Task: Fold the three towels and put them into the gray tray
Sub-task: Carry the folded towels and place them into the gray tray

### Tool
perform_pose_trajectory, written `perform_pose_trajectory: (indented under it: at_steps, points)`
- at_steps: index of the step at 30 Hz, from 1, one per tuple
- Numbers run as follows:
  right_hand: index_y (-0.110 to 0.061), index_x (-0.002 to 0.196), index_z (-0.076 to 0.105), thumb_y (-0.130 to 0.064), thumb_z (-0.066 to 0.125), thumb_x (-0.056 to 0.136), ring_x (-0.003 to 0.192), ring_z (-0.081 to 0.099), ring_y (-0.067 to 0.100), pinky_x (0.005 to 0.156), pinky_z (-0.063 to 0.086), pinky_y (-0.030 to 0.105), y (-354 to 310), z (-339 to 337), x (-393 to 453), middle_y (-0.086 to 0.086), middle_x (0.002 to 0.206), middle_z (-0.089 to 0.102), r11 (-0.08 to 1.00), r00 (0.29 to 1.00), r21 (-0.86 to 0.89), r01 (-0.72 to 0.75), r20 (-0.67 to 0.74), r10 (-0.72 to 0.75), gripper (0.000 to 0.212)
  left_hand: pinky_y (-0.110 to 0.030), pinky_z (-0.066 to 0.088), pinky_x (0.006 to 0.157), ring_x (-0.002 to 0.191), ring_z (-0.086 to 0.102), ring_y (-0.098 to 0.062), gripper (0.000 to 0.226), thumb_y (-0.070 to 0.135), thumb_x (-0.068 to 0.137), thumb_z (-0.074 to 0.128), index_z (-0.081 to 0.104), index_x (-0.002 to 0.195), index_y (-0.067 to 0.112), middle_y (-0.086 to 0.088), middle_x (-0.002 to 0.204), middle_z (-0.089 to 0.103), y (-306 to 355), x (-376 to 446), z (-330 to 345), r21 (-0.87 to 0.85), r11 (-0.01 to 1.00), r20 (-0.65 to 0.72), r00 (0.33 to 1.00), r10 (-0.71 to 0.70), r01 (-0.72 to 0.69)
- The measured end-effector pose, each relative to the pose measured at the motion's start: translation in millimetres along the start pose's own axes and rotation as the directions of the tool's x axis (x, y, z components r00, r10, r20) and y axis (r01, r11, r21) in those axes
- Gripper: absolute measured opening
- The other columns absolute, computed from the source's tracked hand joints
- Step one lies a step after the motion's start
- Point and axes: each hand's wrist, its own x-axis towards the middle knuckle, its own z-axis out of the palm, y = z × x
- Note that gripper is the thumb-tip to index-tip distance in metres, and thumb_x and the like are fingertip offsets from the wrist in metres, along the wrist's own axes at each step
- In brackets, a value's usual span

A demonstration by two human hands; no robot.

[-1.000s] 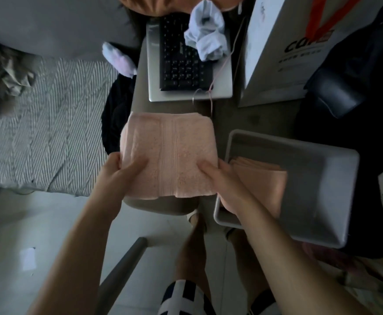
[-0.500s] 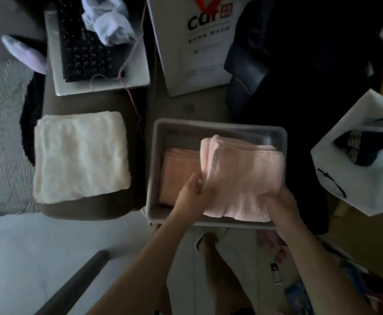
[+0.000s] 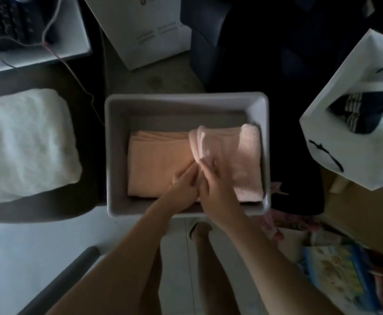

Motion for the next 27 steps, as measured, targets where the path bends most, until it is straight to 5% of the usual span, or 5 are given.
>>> perform_pose_trajectory:
  at_steps: [4, 9, 20, 23, 27]
  points:
    - [-0.029, 0.153, 0.027, -0.024, 0.035, 0.103, 0.148, 0.01, 0.04, 0.119, 0.018, 0.047, 22, 25, 28, 0.021, 0.162, 0.0, 0.988, 0.995, -0.147, -0.041, 0.084, 0.054, 0.05, -0.049, 0.019, 0.117, 0.143, 0.025, -0.031, 0.064, 0.035, 0.097, 0.043, 0.018, 0.155, 0.044, 0.0, 0.16, 0.031, -8, 14, -7, 0.375, 0.926, 0.075, 0.997, 0.004, -0.032]
    - [-0.034, 0.156, 0.006, -0.033, 0.045, 0.098, 0.149, 0.002, 0.044, 0.12, 0.016, 0.049, 38, 43, 24, 0.028, 0.16, -0.014, 0.907, 0.997, -0.419, -0.034, 0.043, 0.057, 0.07, -0.048, 0.032, 0.103, 0.135, 0.039, -0.027, 0.073, 0.049, 0.093, 0.044, 0.02, 0.158, 0.027, 0.009, 0.162, 0.032, -14, 17, -2, 0.839, 0.525, -0.01, 0.961, 0.275, -0.142]
    - [-0.045, 0.153, 0.01, -0.017, 0.042, 0.098, 0.145, -0.031, 0.037, 0.12, -0.012, 0.052, 22, 40, 34, 0.016, 0.159, -0.032, 0.986, 0.98, -0.166, 0.021, 0.201, 0.012, 0.069, -0.054, 0.033, 0.105, 0.13, 0.044, -0.039, 0.058, 0.008, 0.087, 0.059, 0.051, 0.143, 0.02, -0.009, 0.153, 0.043, -44, -12, -41, 0.604, 0.783, -0.285, 0.878, 0.385, -0.147]
    - [-0.018, 0.158, 0.013, -0.005, 0.044, 0.094, 0.153, -0.008, 0.025, 0.124, 0.005, 0.046, 32, 23, 16, 0.009, 0.166, -0.004, 0.988, 0.995, -0.118, 0.098, 0.045, -0.093, 0.073, -0.063, 0.002, 0.119, 0.154, -0.01, -0.039, 0.077, 0.03, 0.099, 0.05, 0.004, 0.161, 0.032, -0.004, 0.17, -0.007, -52, -15, -39, 0.598, 0.801, -0.28, 0.939, 0.2, 0.008]
    - [-0.016, 0.157, -0.009, -0.022, 0.046, 0.095, 0.15, -0.021, 0.029, 0.123, 0.005, 0.048, 32, 39, 18, 0.006, 0.163, -0.026, 0.909, 0.982, -0.415, 0.038, 0.182, 0.043, 0.083, -0.065, -0.02, 0.115, 0.133, -0.053, -0.036, 0.08, 0.054, 0.103, 0.026, -0.041, 0.142, 0.035, -0.006, 0.152, -0.051, -55, 12, -32, 0.751, 0.66, -0.071, 0.988, 0.136, -0.036]
